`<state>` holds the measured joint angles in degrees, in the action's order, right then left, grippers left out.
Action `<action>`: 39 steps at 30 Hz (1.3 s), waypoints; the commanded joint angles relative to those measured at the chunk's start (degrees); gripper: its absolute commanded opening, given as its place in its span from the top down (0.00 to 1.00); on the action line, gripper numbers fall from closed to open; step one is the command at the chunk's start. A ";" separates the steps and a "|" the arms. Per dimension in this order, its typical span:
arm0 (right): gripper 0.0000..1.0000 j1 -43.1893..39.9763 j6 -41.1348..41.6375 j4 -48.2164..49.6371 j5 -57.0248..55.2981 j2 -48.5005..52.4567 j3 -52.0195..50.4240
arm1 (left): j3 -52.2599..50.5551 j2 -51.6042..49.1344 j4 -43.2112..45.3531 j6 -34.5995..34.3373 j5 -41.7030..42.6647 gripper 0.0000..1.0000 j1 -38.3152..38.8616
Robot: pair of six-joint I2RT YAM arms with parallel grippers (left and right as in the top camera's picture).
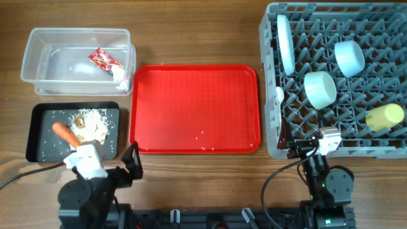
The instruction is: Sort waste into correct bins and load items into the dishwasher rack
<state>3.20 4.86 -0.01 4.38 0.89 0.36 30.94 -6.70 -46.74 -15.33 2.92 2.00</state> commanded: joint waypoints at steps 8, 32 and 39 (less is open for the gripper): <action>0.00 -0.28 -0.20 0.11 -0.94 -0.68 -0.07 | -26.75 6.51 42.71 6.25 3.15 0.00 -1.51; 0.00 -0.28 -0.20 0.11 -0.94 -0.68 -0.07 | -30.62 6.51 42.73 9.09 -4.74 0.00 1.27; 0.00 -0.28 -0.20 0.11 -0.94 -0.68 -0.07 | -30.62 6.51 42.73 9.09 -4.37 0.00 1.27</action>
<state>3.20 4.86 -0.03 4.38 0.86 0.36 0.69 -0.78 -4.05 -6.26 -0.54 3.03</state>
